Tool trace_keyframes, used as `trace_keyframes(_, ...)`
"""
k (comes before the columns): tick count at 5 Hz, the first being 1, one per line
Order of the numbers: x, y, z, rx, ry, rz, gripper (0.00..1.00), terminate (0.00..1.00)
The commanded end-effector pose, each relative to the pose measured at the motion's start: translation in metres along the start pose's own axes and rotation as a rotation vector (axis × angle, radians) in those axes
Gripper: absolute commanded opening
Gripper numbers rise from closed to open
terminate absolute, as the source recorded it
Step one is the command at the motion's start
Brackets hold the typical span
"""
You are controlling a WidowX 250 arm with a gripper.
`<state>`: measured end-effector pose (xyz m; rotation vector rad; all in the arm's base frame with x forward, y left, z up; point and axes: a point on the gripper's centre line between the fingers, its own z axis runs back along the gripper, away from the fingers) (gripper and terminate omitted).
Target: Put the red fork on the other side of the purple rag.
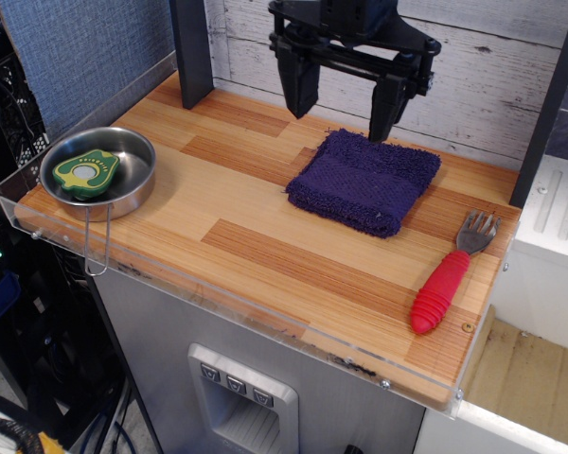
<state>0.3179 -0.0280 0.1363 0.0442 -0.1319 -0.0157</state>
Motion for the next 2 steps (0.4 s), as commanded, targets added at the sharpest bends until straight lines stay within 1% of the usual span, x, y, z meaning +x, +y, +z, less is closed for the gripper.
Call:
trace_keyframes(1,-0.0034,0.0037,0.0092,-0.015,-0.015,-0.019,1.0,0.0)
trace_keyframes(2,-0.0034,0.0037,0.0092,-0.015,-0.015,-0.019,1.0,1.0)
